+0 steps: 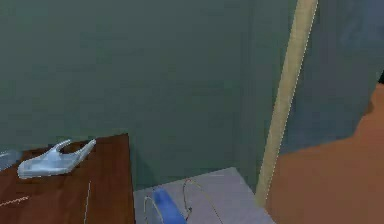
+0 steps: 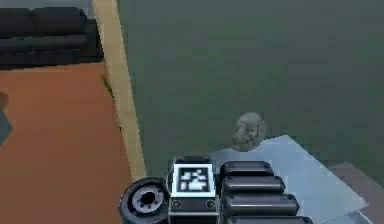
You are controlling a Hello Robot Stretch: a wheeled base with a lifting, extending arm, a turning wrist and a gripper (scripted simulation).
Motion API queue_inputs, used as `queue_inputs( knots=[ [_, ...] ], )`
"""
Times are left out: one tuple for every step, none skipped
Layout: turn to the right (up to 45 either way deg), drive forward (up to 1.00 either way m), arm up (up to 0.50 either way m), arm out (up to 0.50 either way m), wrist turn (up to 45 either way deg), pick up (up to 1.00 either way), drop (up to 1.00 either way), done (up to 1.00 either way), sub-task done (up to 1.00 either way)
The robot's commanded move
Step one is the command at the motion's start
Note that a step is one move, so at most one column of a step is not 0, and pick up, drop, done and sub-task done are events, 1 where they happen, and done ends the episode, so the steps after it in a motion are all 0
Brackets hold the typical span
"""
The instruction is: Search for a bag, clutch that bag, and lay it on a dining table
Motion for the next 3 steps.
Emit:
queue_inputs(
  knots=[
    [-45.0, 0.0, 0.0, 0.0, 0.0, 0.0, 0.0, 0.0, 0.0],
    [-45.0, 0.0, 0.0, 0.0, 0.0, 0.0, 0.0, 0.0, 0.0],
    [0.0, 0.75, 0.0, 0.0, 0.0, 0.0, 0.0, 0.0, 0.0]
  ],
)
